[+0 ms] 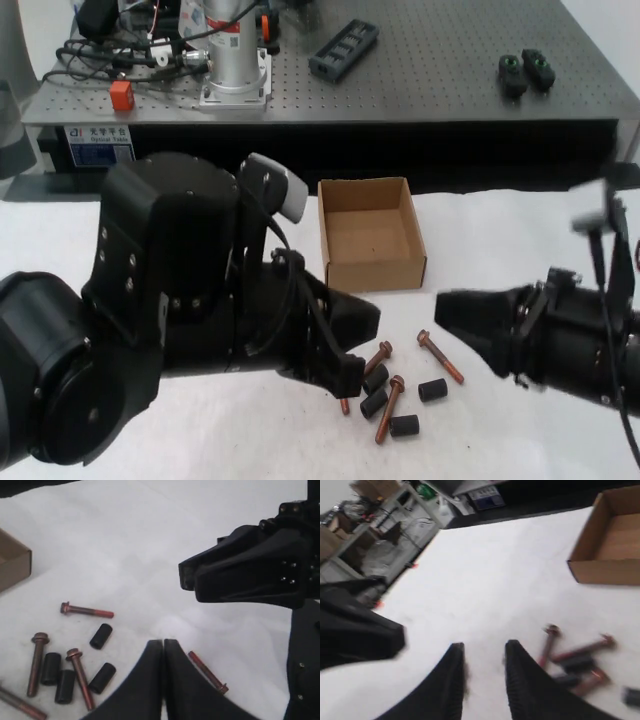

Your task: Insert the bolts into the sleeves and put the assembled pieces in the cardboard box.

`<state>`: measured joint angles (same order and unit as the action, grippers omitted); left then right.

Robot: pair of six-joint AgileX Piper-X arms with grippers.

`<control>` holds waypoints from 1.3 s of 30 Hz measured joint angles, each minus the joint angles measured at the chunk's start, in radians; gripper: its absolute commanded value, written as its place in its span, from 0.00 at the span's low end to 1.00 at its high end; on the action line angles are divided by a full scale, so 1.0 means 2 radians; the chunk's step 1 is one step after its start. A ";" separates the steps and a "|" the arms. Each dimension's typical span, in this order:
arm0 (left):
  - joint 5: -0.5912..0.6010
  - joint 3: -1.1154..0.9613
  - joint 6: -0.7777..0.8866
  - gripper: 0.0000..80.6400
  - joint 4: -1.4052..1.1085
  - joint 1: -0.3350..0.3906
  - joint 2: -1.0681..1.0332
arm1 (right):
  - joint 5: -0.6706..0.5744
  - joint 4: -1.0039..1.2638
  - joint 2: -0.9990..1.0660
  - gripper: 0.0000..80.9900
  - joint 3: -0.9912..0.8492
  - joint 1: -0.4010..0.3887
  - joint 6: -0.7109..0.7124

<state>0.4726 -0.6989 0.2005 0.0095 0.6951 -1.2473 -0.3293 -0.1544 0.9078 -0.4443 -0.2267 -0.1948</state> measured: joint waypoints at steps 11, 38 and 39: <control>-0.058 0.000 0.000 0.50 0.175 0.000 0.000 | 0.171 -0.208 0.246 0.27 -0.203 0.000 0.203; -0.043 0.000 0.015 0.48 0.221 0.014 -0.034 | 0.203 -0.284 0.487 0.03 -0.350 0.003 0.234; -0.043 -0.001 0.017 0.48 0.221 0.020 -0.044 | 0.203 -0.283 0.487 0.03 -0.350 0.003 0.234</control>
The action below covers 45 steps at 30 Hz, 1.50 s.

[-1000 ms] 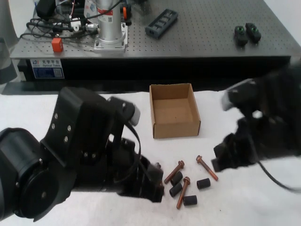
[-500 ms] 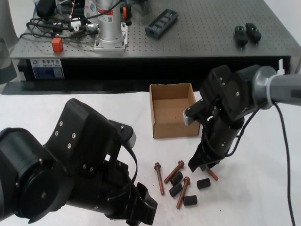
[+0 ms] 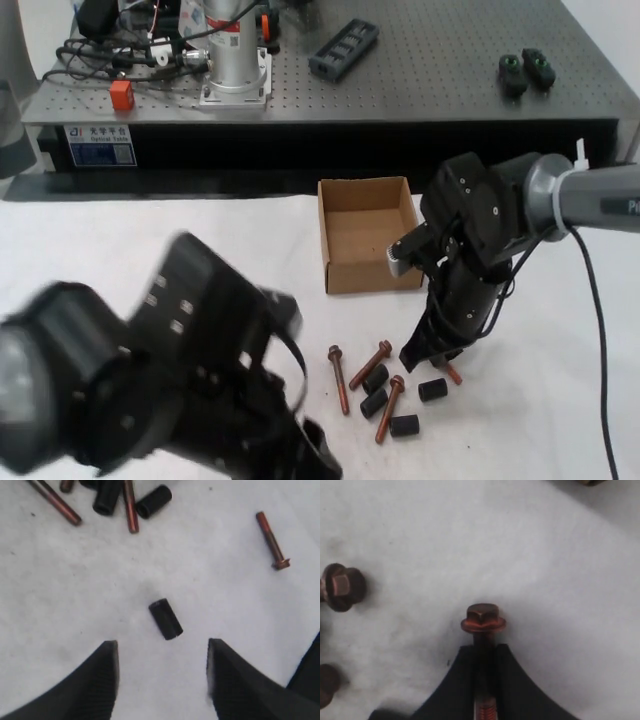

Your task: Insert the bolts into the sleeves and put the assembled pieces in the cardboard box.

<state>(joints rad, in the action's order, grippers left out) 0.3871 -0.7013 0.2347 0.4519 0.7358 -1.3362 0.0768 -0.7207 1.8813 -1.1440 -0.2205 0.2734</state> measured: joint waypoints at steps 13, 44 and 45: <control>-0.013 -0.121 0.026 0.48 0.075 0.061 -0.194 | -0.092 0.065 -0.243 0.03 0.152 0.083 -0.075; -0.025 -0.026 -0.013 0.01 -0.133 0.074 -0.033 | -0.332 0.458 -0.567 0.03 0.405 0.033 -0.467; -0.017 -0.009 -0.014 0.01 -0.167 0.074 -0.008 | -0.333 0.458 -0.567 0.03 0.406 0.033 -0.468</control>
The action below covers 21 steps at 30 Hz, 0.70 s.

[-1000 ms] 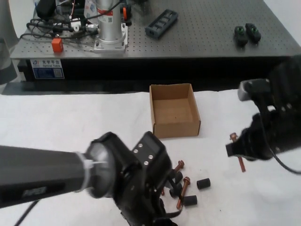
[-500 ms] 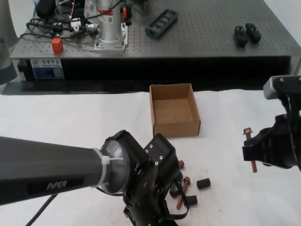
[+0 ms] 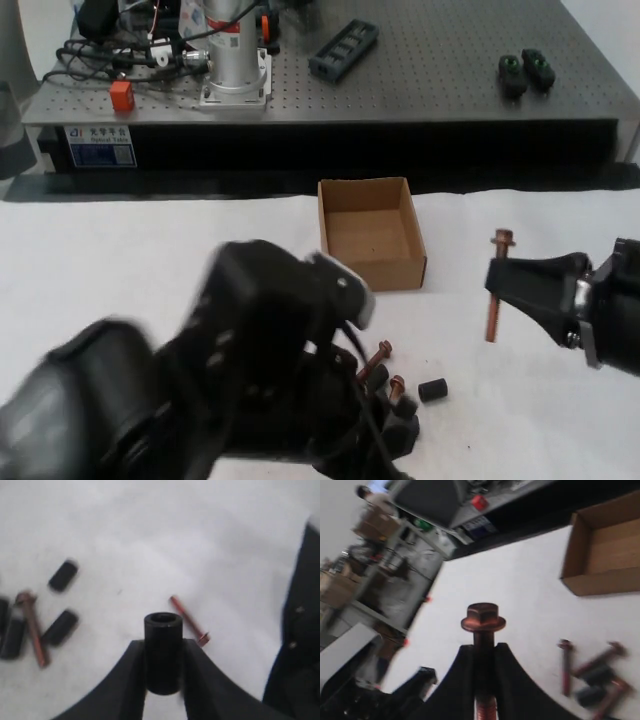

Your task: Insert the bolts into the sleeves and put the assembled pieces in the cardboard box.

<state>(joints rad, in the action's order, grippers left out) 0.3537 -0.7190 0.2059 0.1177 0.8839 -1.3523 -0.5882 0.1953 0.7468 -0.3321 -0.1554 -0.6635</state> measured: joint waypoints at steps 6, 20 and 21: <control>0.049 0.070 -0.001 0.01 -0.126 0.000 0.071 | -0.003 0.028 0.007 0.03 0.002 -0.037 -0.020; 0.099 0.074 0.033 0.01 -0.154 0.000 0.073 | -0.003 -0.003 0.009 0.03 0.002 -0.068 -0.008; 0.099 0.074 0.035 0.01 -0.155 0.000 0.073 | -0.003 -0.003 0.009 0.03 0.002 -0.068 -0.007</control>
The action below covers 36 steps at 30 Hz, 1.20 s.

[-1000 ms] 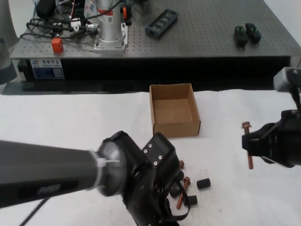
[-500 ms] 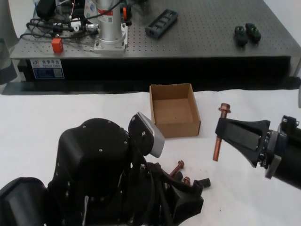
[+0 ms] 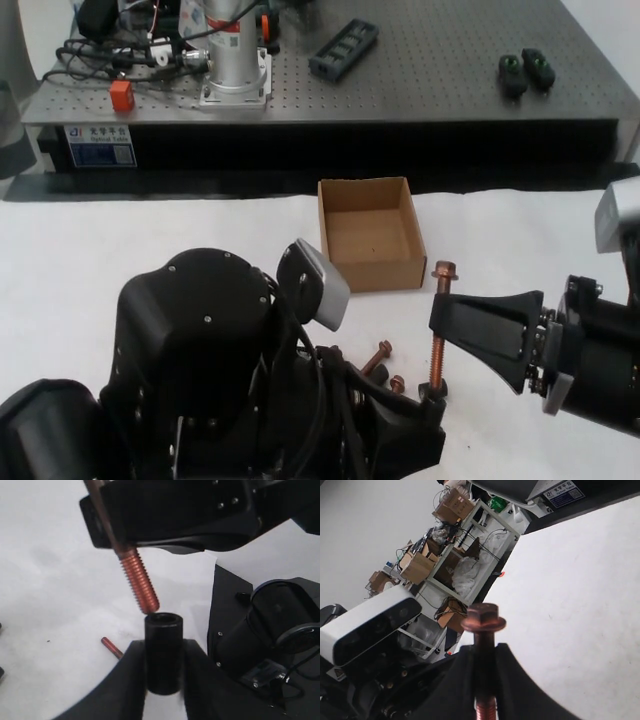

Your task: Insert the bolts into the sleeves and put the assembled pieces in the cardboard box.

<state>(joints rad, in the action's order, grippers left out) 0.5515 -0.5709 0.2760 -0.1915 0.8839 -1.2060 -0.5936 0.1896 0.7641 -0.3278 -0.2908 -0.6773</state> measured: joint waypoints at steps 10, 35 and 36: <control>0.000 0.002 0.032 0.01 -0.015 0.000 0.000 | -0.004 -0.002 0.000 0.03 0.000 0.000 0.000; -0.041 0.002 0.085 0.01 -0.045 0.000 0.000 | -0.019 0.000 0.000 0.15 0.000 0.000 0.024; -0.042 0.002 0.085 0.01 -0.047 0.000 0.000 | -0.025 0.000 0.000 0.26 0.000 0.000 0.038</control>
<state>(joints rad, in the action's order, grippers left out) 0.4683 -0.5660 0.4461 -0.2849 0.8839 -1.2060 -0.6438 0.1899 0.7641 -0.3278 -0.2908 -0.6019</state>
